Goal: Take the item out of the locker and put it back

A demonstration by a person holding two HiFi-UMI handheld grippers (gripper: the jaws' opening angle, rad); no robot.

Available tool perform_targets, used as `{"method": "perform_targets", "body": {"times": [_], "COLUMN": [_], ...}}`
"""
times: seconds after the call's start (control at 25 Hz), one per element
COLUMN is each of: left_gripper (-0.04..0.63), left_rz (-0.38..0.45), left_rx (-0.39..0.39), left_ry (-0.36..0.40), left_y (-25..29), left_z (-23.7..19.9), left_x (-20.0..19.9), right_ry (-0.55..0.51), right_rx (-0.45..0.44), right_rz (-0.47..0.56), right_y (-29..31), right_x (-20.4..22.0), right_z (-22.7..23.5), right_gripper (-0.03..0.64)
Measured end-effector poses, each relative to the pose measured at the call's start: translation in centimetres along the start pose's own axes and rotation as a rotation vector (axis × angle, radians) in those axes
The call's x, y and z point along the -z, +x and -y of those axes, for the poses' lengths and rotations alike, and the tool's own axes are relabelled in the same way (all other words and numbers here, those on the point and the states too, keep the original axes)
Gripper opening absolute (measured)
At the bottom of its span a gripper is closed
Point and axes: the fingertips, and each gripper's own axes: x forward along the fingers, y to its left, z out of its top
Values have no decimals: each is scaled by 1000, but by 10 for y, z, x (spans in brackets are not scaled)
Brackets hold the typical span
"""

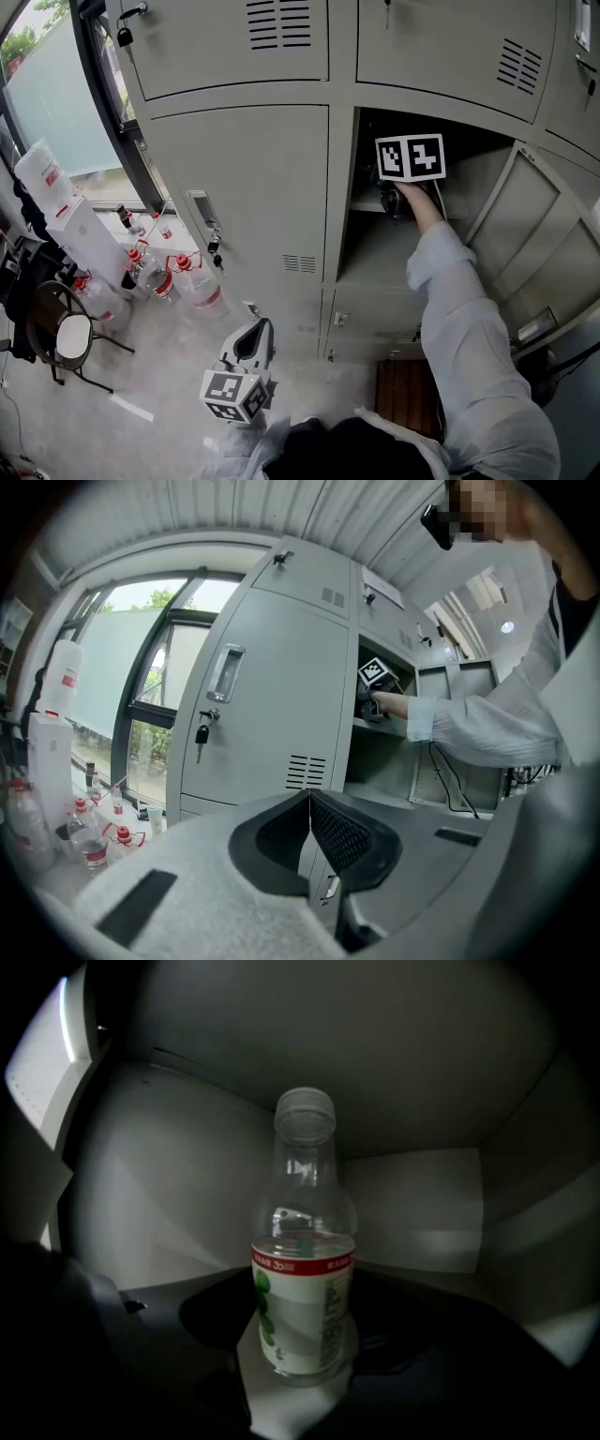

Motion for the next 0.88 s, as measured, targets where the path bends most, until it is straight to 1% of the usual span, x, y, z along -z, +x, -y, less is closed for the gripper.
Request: {"method": "perform_targets", "body": {"times": [0.12, 0.2, 0.32, 0.64, 0.88], "left_gripper": [8, 8, 8, 8, 8], "left_rz": [2, 3, 2, -14, -28], "left_rx": [-2, 1, 11, 78, 123], "left_ry": [-1, 0, 4, 13, 19], "left_y": [-5, -7, -9, -11, -19], "left_z": [-3, -4, -4, 6, 8], "left_x": [0, -1, -2, 3, 8], "right_ry": [-11, -29, -22, -30, -24], "right_rx": [19, 33, 23, 49, 77], "right_rz": [12, 19, 33, 80, 102], "right_y": [-2, -6, -13, -55, -90], "right_x": [-1, -3, -5, -7, 7], "right_z": [2, 2, -1, -6, -11], "right_gripper": [308, 324, 341, 341, 341]}}
